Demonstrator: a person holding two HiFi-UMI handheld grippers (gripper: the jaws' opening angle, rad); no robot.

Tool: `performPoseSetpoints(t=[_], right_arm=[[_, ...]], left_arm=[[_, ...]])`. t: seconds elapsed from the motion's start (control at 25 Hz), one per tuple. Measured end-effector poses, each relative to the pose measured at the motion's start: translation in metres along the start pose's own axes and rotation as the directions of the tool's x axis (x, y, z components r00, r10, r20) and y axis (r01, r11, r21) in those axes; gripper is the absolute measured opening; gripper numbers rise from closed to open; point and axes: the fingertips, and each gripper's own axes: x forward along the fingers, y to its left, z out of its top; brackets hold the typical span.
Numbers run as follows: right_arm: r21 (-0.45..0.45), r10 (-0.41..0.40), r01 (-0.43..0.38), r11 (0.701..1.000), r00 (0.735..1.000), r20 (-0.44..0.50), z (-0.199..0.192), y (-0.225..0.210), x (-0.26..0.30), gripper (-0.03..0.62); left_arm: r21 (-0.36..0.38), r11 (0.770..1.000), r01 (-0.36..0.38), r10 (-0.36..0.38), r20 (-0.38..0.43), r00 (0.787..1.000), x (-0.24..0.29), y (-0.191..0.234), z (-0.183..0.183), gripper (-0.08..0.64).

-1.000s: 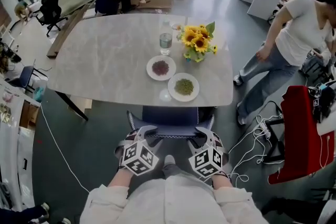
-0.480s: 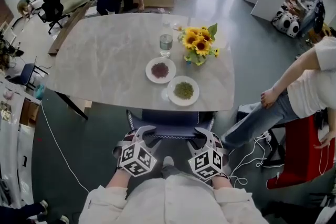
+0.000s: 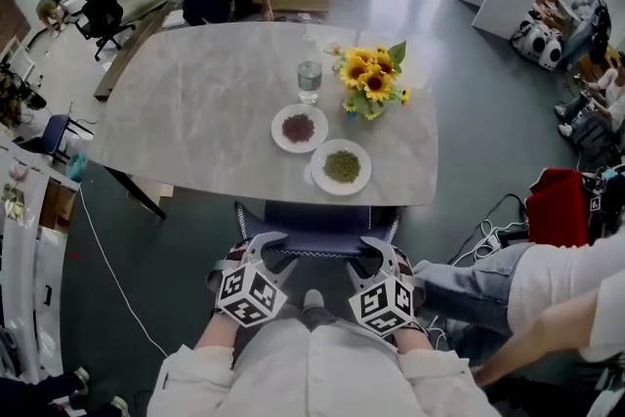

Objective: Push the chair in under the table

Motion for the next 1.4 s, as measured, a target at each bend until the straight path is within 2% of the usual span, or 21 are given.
performPoseSetpoints(t=[0.44, 0.72, 0.88, 1.0, 1.12, 1.28, 1.4], right_arm=[[0.035, 0.005, -0.003, 0.999, 1.0, -0.031, 0.0, 0.004, 0.0, 0.16], [0.078, 0.024, -0.018, 0.997, 0.997, -0.078, -0.001, 0.006, -0.003, 0.167], [0.112, 0.053, -0.048, 0.993, 0.998, -0.042, 0.01, 0.01, -0.012, 0.186], [0.093, 0.064, -0.063, 0.994, 0.998, -0.01, 0.022, 0.016, -0.02, 0.186], [0.075, 0.058, -0.059, 0.995, 0.998, 0.02, 0.037, 0.018, -0.03, 0.186], [0.101, 0.034, -0.047, 0.994, 0.992, 0.12, 0.068, 0.011, -0.05, 0.186], [0.107, 0.029, -0.051, 0.993, 0.981, 0.193, 0.094, 0.004, -0.068, 0.185]], left_arm=[[-0.009, 0.999, 0.045, -0.045, 0.004, 0.999, -0.003, -0.003, -0.002, 0.167], [-0.051, 0.992, 0.113, -0.112, 0.031, 0.993, -0.008, -0.007, 0.001, 0.167], [-0.048, 0.987, 0.154, -0.151, 0.049, 0.987, -0.012, -0.011, 0.004, 0.185], [-0.034, 0.983, 0.178, -0.175, 0.074, 0.982, -0.018, -0.012, 0.011, 0.186], [-0.036, 0.982, 0.185, -0.18, 0.125, 0.976, -0.028, -0.009, 0.025, 0.186], [-0.092, 0.98, 0.179, -0.153, 0.238, 0.959, -0.049, 0.004, 0.054, 0.184], [-0.136, 0.976, 0.168, -0.113, 0.341, 0.933, -0.068, 0.018, 0.078, 0.183]])
